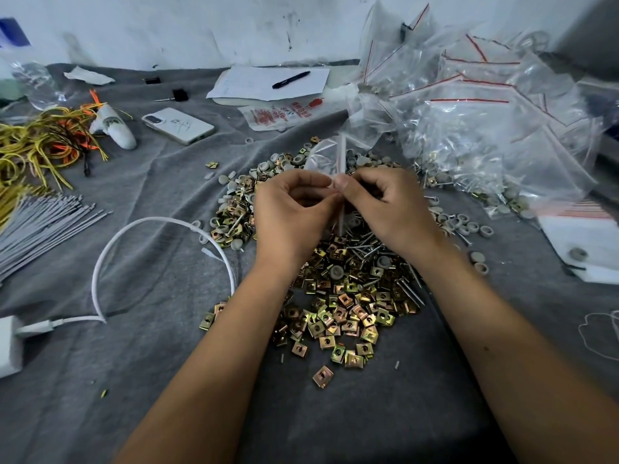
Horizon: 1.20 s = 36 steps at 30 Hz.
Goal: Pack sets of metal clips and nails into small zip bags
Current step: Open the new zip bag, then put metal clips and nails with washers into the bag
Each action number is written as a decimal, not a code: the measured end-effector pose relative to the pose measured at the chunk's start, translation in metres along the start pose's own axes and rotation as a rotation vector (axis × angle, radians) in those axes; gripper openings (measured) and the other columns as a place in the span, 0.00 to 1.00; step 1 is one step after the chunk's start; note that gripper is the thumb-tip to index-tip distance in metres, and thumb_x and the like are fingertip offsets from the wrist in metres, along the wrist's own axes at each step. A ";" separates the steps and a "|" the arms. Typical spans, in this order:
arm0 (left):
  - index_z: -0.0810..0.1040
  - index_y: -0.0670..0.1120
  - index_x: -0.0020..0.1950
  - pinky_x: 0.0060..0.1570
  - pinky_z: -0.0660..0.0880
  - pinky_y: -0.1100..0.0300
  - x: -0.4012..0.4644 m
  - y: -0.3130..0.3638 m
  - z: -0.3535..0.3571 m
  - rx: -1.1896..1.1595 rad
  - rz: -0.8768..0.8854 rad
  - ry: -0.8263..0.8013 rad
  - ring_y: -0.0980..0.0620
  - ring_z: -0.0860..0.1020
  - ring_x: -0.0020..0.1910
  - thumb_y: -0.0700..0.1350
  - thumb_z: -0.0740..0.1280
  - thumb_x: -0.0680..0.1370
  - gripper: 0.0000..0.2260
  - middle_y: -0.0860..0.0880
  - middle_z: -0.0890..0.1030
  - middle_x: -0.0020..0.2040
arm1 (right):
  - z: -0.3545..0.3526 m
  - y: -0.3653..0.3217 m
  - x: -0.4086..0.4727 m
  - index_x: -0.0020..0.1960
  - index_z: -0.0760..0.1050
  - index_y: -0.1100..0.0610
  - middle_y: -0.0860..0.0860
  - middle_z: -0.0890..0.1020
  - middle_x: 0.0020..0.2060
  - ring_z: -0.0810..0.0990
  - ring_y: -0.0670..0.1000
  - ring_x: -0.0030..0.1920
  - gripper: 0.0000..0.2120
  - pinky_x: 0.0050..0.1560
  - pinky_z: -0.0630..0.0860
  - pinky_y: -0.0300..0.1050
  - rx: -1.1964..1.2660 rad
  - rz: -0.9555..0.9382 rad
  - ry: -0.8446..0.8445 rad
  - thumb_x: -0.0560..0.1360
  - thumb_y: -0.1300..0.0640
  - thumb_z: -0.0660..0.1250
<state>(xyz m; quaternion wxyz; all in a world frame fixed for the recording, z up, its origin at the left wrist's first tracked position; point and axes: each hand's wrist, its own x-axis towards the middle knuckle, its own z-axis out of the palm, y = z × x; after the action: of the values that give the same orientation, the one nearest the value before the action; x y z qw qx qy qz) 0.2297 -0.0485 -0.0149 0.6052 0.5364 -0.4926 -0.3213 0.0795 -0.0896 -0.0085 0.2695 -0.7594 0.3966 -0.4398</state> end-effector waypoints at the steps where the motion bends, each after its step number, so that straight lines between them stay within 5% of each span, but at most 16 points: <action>1: 0.84 0.39 0.49 0.40 0.86 0.48 -0.001 -0.001 0.001 0.030 0.024 -0.003 0.48 0.87 0.39 0.36 0.79 0.73 0.07 0.45 0.87 0.40 | 0.002 -0.001 -0.001 0.38 0.82 0.55 0.48 0.80 0.28 0.77 0.44 0.29 0.17 0.30 0.69 0.35 -0.023 -0.003 -0.006 0.81 0.48 0.68; 4: 0.84 0.41 0.46 0.38 0.85 0.46 -0.003 -0.002 0.004 0.078 0.030 -0.018 0.47 0.86 0.37 0.38 0.78 0.74 0.05 0.46 0.86 0.38 | 0.008 -0.003 -0.001 0.29 0.72 0.45 0.43 0.72 0.21 0.72 0.43 0.25 0.22 0.28 0.62 0.33 -0.077 0.020 0.004 0.83 0.52 0.67; 6: 0.84 0.42 0.45 0.38 0.85 0.47 -0.002 -0.002 0.004 0.075 -0.001 -0.027 0.47 0.86 0.37 0.38 0.80 0.73 0.06 0.46 0.87 0.38 | 0.007 0.000 0.000 0.28 0.69 0.48 0.44 0.68 0.21 0.67 0.43 0.24 0.25 0.28 0.60 0.36 -0.082 0.049 -0.004 0.84 0.53 0.65; 11: 0.83 0.39 0.47 0.41 0.85 0.52 0.000 -0.001 0.002 -0.029 -0.037 -0.034 0.47 0.86 0.39 0.35 0.80 0.71 0.08 0.44 0.87 0.40 | -0.001 0.006 0.002 0.39 0.79 0.63 0.61 0.77 0.30 0.72 0.50 0.31 0.22 0.33 0.68 0.51 0.092 0.115 -0.122 0.84 0.49 0.61; 15: 0.83 0.38 0.47 0.40 0.84 0.54 0.001 0.001 0.000 -0.179 -0.076 -0.079 0.49 0.85 0.36 0.31 0.77 0.73 0.06 0.43 0.86 0.38 | -0.003 0.010 0.003 0.43 0.83 0.58 0.55 0.82 0.31 0.78 0.49 0.31 0.16 0.35 0.76 0.46 0.232 0.094 -0.091 0.82 0.50 0.66; 20: 0.82 0.37 0.46 0.40 0.83 0.58 0.000 0.002 0.000 -0.239 -0.092 -0.084 0.50 0.84 0.36 0.29 0.76 0.73 0.06 0.44 0.85 0.37 | -0.003 0.011 0.004 0.43 0.85 0.53 0.48 0.83 0.30 0.79 0.43 0.28 0.08 0.30 0.74 0.36 0.232 0.073 0.055 0.76 0.49 0.74; 24: 0.83 0.37 0.47 0.44 0.85 0.51 0.000 0.002 0.000 -0.169 -0.058 -0.062 0.45 0.84 0.39 0.31 0.77 0.72 0.07 0.38 0.85 0.40 | -0.003 0.010 0.003 0.43 0.84 0.55 0.54 0.82 0.28 0.77 0.50 0.23 0.07 0.26 0.71 0.39 0.225 0.071 0.060 0.78 0.53 0.73; 30: 0.83 0.38 0.47 0.38 0.81 0.59 -0.001 0.004 0.002 -0.220 -0.108 -0.089 0.51 0.82 0.36 0.31 0.74 0.75 0.05 0.41 0.84 0.40 | -0.004 0.009 0.005 0.42 0.84 0.55 0.52 0.79 0.30 0.76 0.52 0.24 0.07 0.26 0.74 0.44 0.402 0.140 0.020 0.78 0.57 0.70; 34: 0.80 0.38 0.48 0.42 0.81 0.44 -0.001 0.003 0.004 -0.056 -0.041 -0.098 0.39 0.83 0.39 0.37 0.73 0.79 0.03 0.34 0.84 0.43 | -0.003 0.005 0.002 0.44 0.81 0.60 0.52 0.80 0.32 0.78 0.51 0.27 0.08 0.28 0.76 0.45 0.349 0.096 -0.020 0.81 0.60 0.67; 36: 0.79 0.38 0.47 0.41 0.81 0.37 -0.003 0.003 0.005 0.075 0.024 -0.104 0.34 0.82 0.40 0.46 0.73 0.80 0.11 0.36 0.83 0.41 | -0.002 0.003 0.002 0.45 0.80 0.60 0.54 0.81 0.32 0.79 0.52 0.28 0.08 0.29 0.77 0.45 0.315 0.059 -0.040 0.81 0.61 0.67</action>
<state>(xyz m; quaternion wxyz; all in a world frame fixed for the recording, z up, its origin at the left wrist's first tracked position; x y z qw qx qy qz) 0.2235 -0.0469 -0.0135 0.5621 0.5351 -0.5417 -0.3228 0.0770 -0.0928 -0.0088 0.4061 -0.7043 0.3395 -0.4730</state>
